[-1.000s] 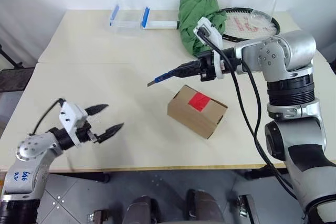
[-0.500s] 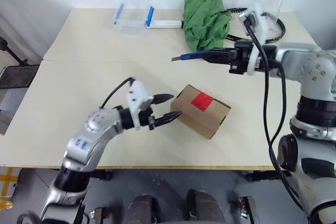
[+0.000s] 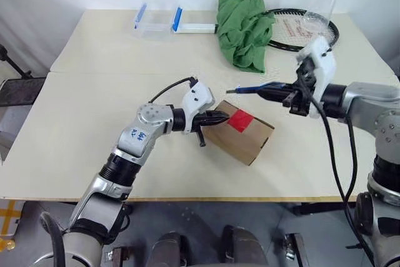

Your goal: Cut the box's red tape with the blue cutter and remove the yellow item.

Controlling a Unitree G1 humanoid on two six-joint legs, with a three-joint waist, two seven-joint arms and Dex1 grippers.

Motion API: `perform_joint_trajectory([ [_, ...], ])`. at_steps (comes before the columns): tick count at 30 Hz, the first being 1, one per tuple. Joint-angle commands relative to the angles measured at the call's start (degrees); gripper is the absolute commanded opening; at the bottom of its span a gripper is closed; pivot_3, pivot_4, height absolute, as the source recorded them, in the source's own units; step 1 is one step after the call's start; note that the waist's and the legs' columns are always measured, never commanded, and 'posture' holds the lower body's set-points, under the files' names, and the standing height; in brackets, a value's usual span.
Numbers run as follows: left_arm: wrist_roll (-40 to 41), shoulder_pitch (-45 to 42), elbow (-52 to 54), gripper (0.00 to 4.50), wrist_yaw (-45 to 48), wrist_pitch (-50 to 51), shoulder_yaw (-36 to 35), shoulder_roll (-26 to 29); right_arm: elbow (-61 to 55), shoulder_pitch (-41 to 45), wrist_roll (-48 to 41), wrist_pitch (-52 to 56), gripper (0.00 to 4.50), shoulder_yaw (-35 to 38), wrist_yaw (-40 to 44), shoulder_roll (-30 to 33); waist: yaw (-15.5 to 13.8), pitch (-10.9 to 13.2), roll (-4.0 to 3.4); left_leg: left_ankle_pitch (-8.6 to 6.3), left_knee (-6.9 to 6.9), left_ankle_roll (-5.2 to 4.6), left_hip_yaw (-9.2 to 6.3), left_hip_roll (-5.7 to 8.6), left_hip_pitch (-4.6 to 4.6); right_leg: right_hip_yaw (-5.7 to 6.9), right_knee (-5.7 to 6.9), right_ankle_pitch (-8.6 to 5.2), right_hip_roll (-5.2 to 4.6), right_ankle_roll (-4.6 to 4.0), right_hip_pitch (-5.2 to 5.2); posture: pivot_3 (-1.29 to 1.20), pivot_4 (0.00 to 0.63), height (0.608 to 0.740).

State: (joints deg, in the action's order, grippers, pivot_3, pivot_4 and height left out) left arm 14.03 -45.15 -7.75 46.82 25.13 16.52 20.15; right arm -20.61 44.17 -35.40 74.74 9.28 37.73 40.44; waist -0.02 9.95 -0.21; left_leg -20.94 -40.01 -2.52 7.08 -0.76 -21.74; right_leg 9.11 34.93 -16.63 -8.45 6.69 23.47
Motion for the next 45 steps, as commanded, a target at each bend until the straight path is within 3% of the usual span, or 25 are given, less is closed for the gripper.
perform_joint_trajectory([
  [1,-1.86,-1.50,-0.91,0.03,1.17,-0.23,0.22,0.29,-2.26,-0.26,-0.17,-2.16,0.16,0.19,-0.74,1.09,0.00,0.00,0.00,0.00,0.00,0.00,0.00,0.00,0.00,0.00,0.00,0.00,0.00,0.00,0.01,0.00,0.150,0.740],
  [15,-3.62,-0.19,-1.07,0.03,2.15,0.50,-0.56,0.63,1.73,-2.41,1.85,-6.49,0.16,-3.38,-1.50,1.65,-0.21,0.00,0.00,0.03,-0.06,-0.04,-0.05,-0.03,0.00,0.00,0.04,0.00,-0.05,0.01,-0.03,0.00,0.150,0.740],
  [26,-3.82,-0.63,-1.91,0.03,1.89,1.86,-1.03,0.03,-1.26,-2.70,-1.89,-4.70,0.16,0.63,-1.58,3.10,-0.62,0.00,0.00,0.04,-0.09,-0.06,-0.06,-0.04,0.00,0.00,0.05,0.01,-0.06,0.01,-0.04,0.00,0.150,0.740],
  [45,-4.47,-1.18,-3.22,0.03,1.87,1.74,-1.07,-1.23,-1.78,-6.54,-2.43,-4.23,0.16,1.04,-1.61,6.67,-1.45,0.00,0.01,0.05,-0.15,-0.08,-0.07,-0.03,0.00,-0.01,0.05,0.01,-0.07,0.02,-0.08,0.00,0.150,0.740],
])
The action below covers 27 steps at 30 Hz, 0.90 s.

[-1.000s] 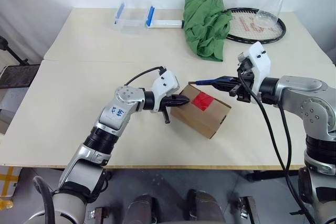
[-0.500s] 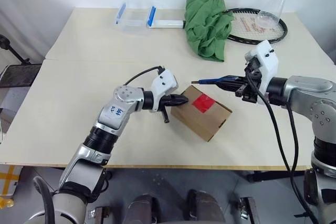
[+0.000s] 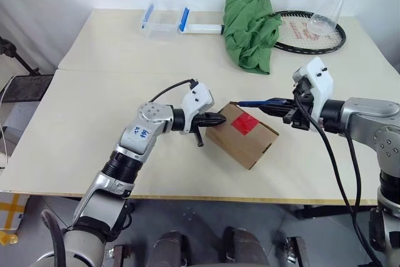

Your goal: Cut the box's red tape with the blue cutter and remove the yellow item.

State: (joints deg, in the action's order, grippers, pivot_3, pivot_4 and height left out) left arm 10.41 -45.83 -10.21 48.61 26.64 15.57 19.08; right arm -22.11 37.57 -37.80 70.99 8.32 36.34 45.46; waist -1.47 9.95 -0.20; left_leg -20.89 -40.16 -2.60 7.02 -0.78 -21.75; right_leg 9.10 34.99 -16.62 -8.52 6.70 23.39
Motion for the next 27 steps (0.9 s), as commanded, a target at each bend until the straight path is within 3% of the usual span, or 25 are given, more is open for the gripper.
perform_joint_trajectory([
  [1,-0.87,-0.47,-0.76,0.03,0.10,0.21,-0.09,-0.19,-0.11,0.24,-0.02,-0.66,0.16,2.20,-0.27,1.73,0.00,0.00,0.00,0.00,0.00,0.00,0.00,0.00,0.00,0.00,0.00,0.00,0.00,0.00,0.00,0.00,0.150,0.740],
  [17,-1.22,-0.61,-1.65,0.03,0.10,-0.51,-0.26,-0.83,-0.48,0.23,-2.95,0.15,0.16,3.78,-0.22,1.22,0.06,0.00,0.00,0.02,-0.02,-0.01,0.01,0.01,0.00,0.00,0.01,0.00,0.00,0.01,-0.01,0.00,0.150,0.740],
  [27,-1.34,-0.48,-1.49,0.03,0.07,-0.13,-0.20,-0.97,-0.32,-0.89,-2.24,-0.24,0.16,1.13,0.87,3.40,0.05,0.00,0.00,0.02,-0.03,-0.01,0.00,0.01,0.00,0.00,0.01,0.00,0.00,0.01,-0.02,0.00,0.150,0.740],
])
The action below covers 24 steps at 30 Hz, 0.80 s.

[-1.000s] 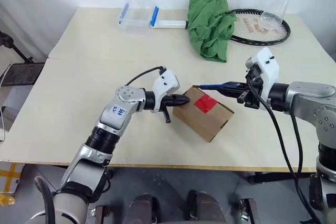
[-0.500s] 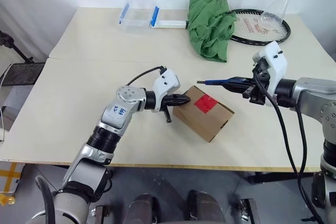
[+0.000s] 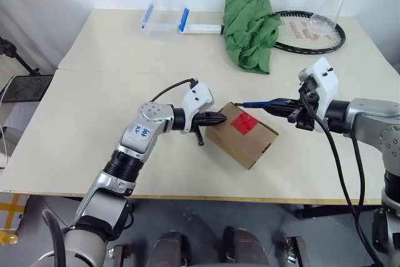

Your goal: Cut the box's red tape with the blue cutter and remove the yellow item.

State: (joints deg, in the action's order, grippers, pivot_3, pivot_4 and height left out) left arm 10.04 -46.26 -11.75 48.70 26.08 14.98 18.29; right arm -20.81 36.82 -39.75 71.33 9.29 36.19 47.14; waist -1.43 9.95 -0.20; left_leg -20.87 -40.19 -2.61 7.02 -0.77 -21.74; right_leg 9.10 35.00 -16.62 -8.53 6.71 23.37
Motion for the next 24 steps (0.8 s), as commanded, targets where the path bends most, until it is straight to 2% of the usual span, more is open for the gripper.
perform_joint_trajectory([
  [1,-1.01,-0.05,0.03,0.03,-0.03,0.42,0.41,-0.21,-1.65,-0.25,-0.21,-0.63,0.16,-0.23,1.24,2.09,0.00,0.00,0.00,0.00,0.00,0.00,0.00,0.00,0.00,0.00,0.00,0.00,0.00,0.00,0.00,0.00,0.150,0.740],
  [6,-1.26,-0.09,0.07,0.03,-0.18,0.87,0.67,-0.46,-1.49,-0.01,0.02,-0.44,0.16,-2.26,2.70,4.34,-0.03,0.00,0.00,0.00,-0.01,0.00,0.00,0.00,0.00,0.00,0.01,0.00,0.00,0.00,0.00,0.00,0.150,0.740],
  [15,-2.96,-0.06,2.42,0.03,-1.39,7.64,3.07,-0.89,0.27,4.32,0.60,1.34,0.16,-6.80,5.52,9.44,-0.16,-0.01,0.01,0.00,-0.06,-0.01,-0.09,-0.02,0.00,0.01,0.00,0.00,-0.03,0.00,-0.07,0.00,0.150,0.740],
  [24,-4.93,-0.97,5.09,0.03,-0.15,14.36,7.78,0.35,1.14,10.04,0.35,4.93,0.16,-9.89,6.82,11.22,-0.14,-0.01,0.01,0.01,-0.08,-0.01,-0.14,-0.06,0.01,0.02,0.00,0.00,-0.04,0.01,-0.11,0.00,0.150,0.740],
])
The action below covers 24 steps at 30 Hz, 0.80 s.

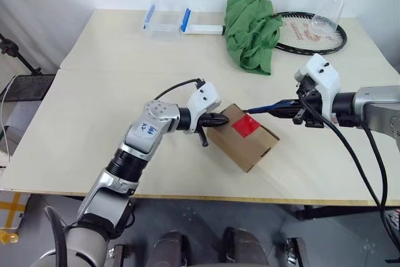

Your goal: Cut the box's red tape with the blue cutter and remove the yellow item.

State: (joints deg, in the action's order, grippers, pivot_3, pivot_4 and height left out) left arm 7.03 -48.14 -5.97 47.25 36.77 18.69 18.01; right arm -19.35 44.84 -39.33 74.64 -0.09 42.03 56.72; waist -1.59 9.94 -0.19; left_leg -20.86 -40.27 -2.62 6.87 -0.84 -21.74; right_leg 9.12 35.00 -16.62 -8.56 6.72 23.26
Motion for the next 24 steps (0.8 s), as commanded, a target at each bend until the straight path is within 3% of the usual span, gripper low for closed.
perform_joint_trajectory([
  [1,-2.20,0.66,-0.58,0.03,1.63,4.17,4.72,0.89,-0.30,2.50,-0.18,2.24,0.16,-0.82,1.15,1.86,0.02,0.00,0.00,0.00,0.00,0.00,0.00,0.00,0.00,0.00,0.01,0.00,0.00,0.00,0.00,0.00,0.150,0.740],
  [24,-5.33,-4.93,-6.90,0.03,-1.59,11.38,8.17,-1.82,-2.24,4.78,-1.91,9.86,0.16,-5.48,6.02,6.77,-0.73,-0.06,0.09,0.01,-0.07,-0.03,-0.32,-0.02,0.47,0.00,-0.22,0.00,-0.05,0.00,-0.79,0.00,0.150,0.740],
])
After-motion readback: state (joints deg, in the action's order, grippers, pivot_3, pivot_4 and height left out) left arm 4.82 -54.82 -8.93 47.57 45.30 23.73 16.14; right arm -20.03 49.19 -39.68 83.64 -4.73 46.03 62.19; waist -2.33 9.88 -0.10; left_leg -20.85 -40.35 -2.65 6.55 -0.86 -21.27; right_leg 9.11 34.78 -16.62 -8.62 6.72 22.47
